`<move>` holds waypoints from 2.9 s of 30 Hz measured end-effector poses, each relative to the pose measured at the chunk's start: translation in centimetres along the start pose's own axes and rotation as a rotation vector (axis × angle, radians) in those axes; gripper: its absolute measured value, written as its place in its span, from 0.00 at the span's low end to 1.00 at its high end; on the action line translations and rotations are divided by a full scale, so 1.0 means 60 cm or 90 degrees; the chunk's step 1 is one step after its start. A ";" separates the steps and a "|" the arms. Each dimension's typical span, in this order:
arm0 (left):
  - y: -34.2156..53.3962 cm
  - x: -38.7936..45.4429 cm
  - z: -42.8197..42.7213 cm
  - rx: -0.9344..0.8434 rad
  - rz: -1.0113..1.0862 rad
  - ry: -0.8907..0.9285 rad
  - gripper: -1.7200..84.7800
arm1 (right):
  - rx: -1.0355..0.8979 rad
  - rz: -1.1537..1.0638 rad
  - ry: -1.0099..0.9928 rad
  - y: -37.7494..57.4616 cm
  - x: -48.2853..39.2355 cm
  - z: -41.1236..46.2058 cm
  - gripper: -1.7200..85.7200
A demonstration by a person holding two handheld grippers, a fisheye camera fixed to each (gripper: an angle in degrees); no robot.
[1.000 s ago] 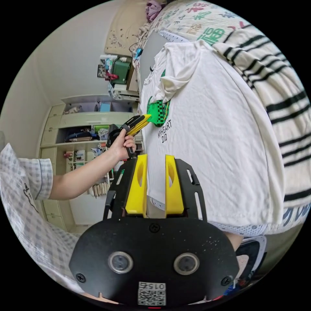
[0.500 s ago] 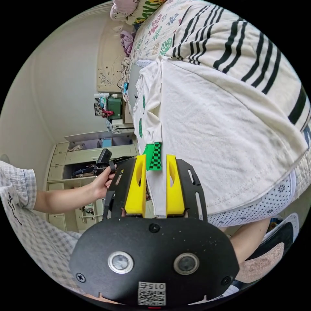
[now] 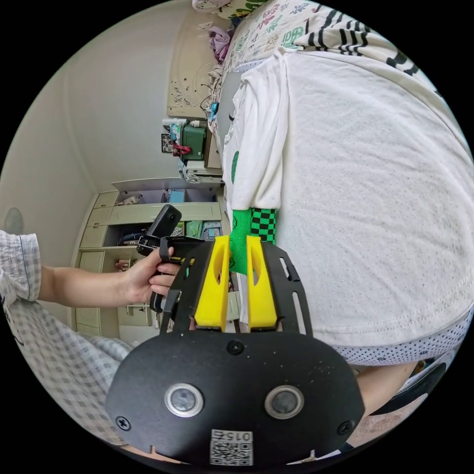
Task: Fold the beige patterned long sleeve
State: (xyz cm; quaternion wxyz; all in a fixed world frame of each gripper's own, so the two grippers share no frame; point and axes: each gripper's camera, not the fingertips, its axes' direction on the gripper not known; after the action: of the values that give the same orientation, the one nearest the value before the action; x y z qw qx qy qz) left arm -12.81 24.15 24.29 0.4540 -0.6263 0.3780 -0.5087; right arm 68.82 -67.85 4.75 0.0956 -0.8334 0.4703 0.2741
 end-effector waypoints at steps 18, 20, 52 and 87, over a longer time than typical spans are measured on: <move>0.148 -0.095 0.039 0.061 -0.015 0.066 0.01 | -0.046 -0.008 0.055 -0.045 -0.042 0.041 0.02; 0.183 -0.127 0.031 0.099 -0.029 0.099 0.01 | -0.074 -0.016 0.063 -0.061 -0.055 0.067 0.02; 0.457 -0.361 0.089 0.556 -0.102 0.306 0.03 | -0.203 0.022 0.309 -0.928 0.015 0.345 0.05; 0.482 -0.347 0.065 0.538 -0.222 0.177 0.01 | -0.431 -0.410 0.672 -1.173 0.120 0.875 0.03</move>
State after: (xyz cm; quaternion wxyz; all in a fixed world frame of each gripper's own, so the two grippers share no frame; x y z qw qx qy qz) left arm -13.44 35.60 -9.66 0.5217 -0.3672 0.0845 -0.7654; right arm 111.37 -13.25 -49.76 -0.3333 -0.9368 0.0726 -0.0774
